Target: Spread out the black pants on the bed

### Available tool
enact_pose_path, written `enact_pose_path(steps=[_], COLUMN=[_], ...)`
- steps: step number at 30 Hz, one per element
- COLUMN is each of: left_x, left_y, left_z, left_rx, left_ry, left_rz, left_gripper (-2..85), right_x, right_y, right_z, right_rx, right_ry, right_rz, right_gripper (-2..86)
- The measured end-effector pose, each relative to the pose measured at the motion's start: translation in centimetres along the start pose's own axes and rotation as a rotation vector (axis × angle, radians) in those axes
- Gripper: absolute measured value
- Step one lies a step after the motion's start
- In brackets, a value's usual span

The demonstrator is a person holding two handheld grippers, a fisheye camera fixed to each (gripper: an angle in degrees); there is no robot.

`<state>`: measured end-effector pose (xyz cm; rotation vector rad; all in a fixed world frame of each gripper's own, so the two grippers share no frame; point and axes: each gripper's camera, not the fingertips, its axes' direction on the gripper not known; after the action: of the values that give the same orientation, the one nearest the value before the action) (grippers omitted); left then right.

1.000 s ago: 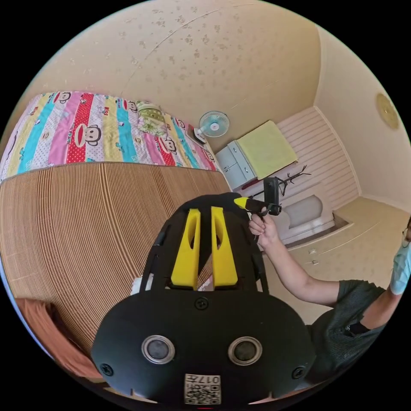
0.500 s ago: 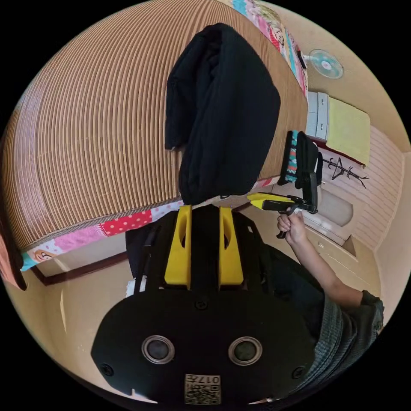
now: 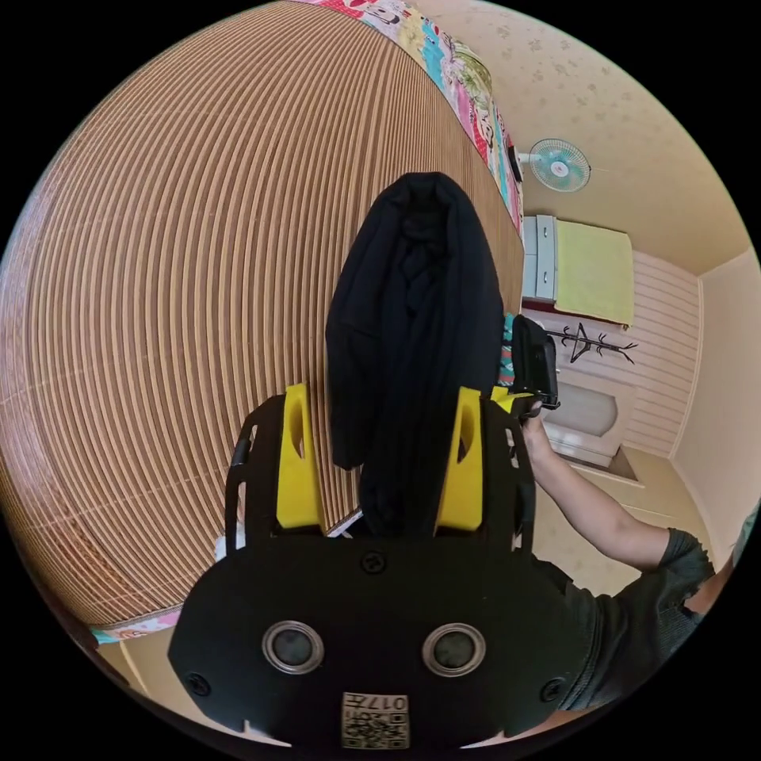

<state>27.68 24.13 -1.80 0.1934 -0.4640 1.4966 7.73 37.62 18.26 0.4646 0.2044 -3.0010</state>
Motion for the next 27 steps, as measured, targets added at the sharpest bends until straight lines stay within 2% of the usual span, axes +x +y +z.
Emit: enact_pose_path(steps=[3,5,9,14,21,27], left_x=[-1.6,-3.0,-5.0,-3.6,5.1,17.1], left_y=[-0.3,-0.2,0.9,3.8,8.1,3.8], left_z=[0.1,0.9,2.3,3.4,9.9,19.6], left_rx=[0.041,0.025,0.042,0.014,-0.06,-0.122], left_ry=[0.042,0.113,0.196,0.197,0.189,0.214], left_rz=[0.011,-0.017,-0.101,-0.094,-0.068,0.094], left_gripper=[21.5,20.3,15.6,12.3,10.1,10.1], right_x=[0.9,2.2,4.0,6.0,10.1,13.3], right_y=[0.2,1.3,4.0,10.7,22.3,32.7], right_z=[0.5,0.1,-0.7,-3.2,-11.6,-25.9], right_rx=[0.04,0.074,0.085,0.052,0.101,0.304], right_ry=[0.017,-0.084,-0.163,-0.262,-0.286,-0.232], right_rz=[0.022,0.032,0.071,0.08,0.112,0.088], right_gripper=[23.6,20.7,16.0,12.5,10.9,10.7])
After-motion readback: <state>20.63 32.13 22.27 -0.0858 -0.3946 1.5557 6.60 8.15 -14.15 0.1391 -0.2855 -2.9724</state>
